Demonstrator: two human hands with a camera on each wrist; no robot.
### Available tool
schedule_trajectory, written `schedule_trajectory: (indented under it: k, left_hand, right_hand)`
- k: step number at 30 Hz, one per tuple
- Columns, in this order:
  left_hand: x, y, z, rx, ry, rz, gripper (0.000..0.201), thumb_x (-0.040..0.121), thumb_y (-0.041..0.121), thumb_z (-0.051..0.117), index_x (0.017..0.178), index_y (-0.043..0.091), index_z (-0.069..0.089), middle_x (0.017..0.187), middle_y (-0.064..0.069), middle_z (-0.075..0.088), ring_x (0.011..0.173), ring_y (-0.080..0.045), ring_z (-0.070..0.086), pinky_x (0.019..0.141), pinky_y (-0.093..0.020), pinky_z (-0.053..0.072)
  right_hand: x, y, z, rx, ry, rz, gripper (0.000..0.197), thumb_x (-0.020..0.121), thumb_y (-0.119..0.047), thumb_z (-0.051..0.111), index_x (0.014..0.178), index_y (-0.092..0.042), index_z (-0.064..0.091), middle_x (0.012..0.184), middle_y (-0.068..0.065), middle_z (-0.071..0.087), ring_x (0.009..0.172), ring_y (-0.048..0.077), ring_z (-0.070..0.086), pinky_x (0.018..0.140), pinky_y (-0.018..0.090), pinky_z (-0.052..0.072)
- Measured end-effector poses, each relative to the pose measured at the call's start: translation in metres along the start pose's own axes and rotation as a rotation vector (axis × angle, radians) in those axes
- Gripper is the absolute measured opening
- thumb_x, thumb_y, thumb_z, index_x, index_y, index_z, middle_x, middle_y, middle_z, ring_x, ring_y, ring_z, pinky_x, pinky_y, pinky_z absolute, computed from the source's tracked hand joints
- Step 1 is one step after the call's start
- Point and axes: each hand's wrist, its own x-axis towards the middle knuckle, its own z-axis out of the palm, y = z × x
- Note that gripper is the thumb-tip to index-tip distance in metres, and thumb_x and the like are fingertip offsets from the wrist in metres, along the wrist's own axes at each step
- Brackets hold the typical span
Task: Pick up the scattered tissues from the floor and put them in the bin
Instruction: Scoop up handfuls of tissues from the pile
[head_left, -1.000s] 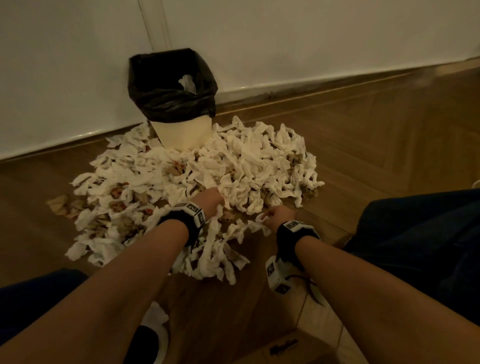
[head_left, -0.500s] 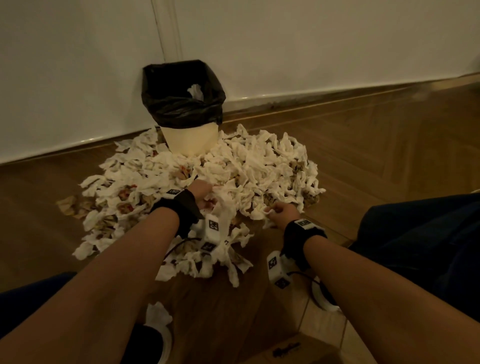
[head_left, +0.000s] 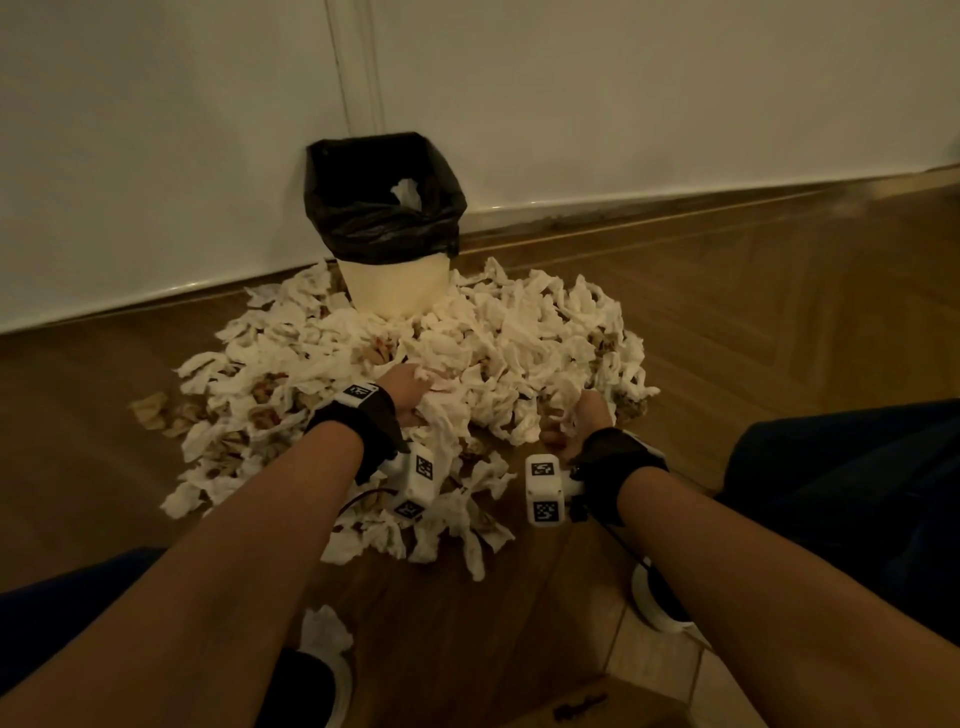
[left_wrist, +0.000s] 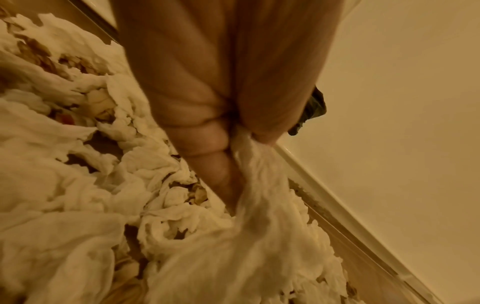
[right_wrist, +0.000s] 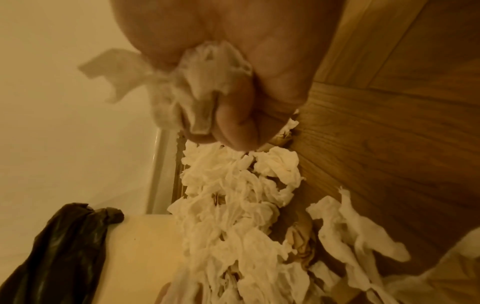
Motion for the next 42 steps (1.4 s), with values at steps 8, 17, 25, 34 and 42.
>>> schedule_trajectory:
  k: [8,17,25,34,42]
  left_hand:
    - [-0.004,0.002,-0.003,-0.158,0.097,-0.162,0.049,0.094,0.060,0.025,0.100,0.017,0.049,0.072,-0.004,0.044,0.051,-0.020,0.038,0.047,-0.023,0.034]
    - [0.004,0.016,-0.004,-0.643,-0.004,-0.085,0.045,0.094,-0.010,0.025,0.127,0.006,0.050,0.137,-0.012,0.039,0.139,-0.034,0.025,0.112,-0.049,0.027]
    - [-0.006,0.019,-0.004,-0.854,-0.061,-0.100,0.045,0.096,-0.014,0.021,0.135,0.004,0.036,0.134,-0.023,0.043,0.109,-0.033,0.058,0.069,-0.027,0.058]
    - [-0.004,0.011,-0.001,-0.677,0.029,-0.105,0.032,0.103,0.015,0.034,0.132,0.005,0.041,0.114,-0.012,0.044,0.057,-0.012,0.029,0.048,-0.021,0.030]
    - [0.004,0.008,-0.003,-0.566,0.094,-0.068,0.049,0.096,-0.004,0.041,0.143,0.004,0.030,0.100,-0.015,0.053,0.066,-0.017,0.046,0.055,-0.023,0.039]
  right_hand:
    - [-0.002,0.006,-0.003,-0.150,0.025,0.039,0.027,0.095,-0.037,0.050,0.074,-0.022,0.042,0.049,-0.002,0.027,0.034,0.012,0.021,0.033,0.015,0.023]
    - [-0.005,0.018,0.001,-0.372,0.068,0.050,0.033,0.092,-0.013,0.056,0.125,-0.010,0.054,0.079,0.009,0.046,0.057,0.014,0.047,0.044,0.022,0.052]
    - [-0.002,0.012,-0.005,-0.447,0.053,0.052,0.024,0.098,-0.025,0.046,0.111,-0.010,0.059,0.071,0.006,0.046,0.048,0.012,0.043,0.034,0.017,0.040]
    - [-0.001,0.012,-0.011,-0.526,0.052,-0.023,0.047,0.094,-0.052,0.040,0.064,-0.016,0.036,0.062,0.002,0.034,0.049,0.016,0.030,0.043,0.026,0.026]
    - [0.013,0.009,-0.002,-0.617,-0.013,-0.026,0.024,0.093,-0.007,0.036,0.072,-0.019,0.035,0.067,0.004,0.030,0.054,0.018,0.030,0.049,0.029,0.030]
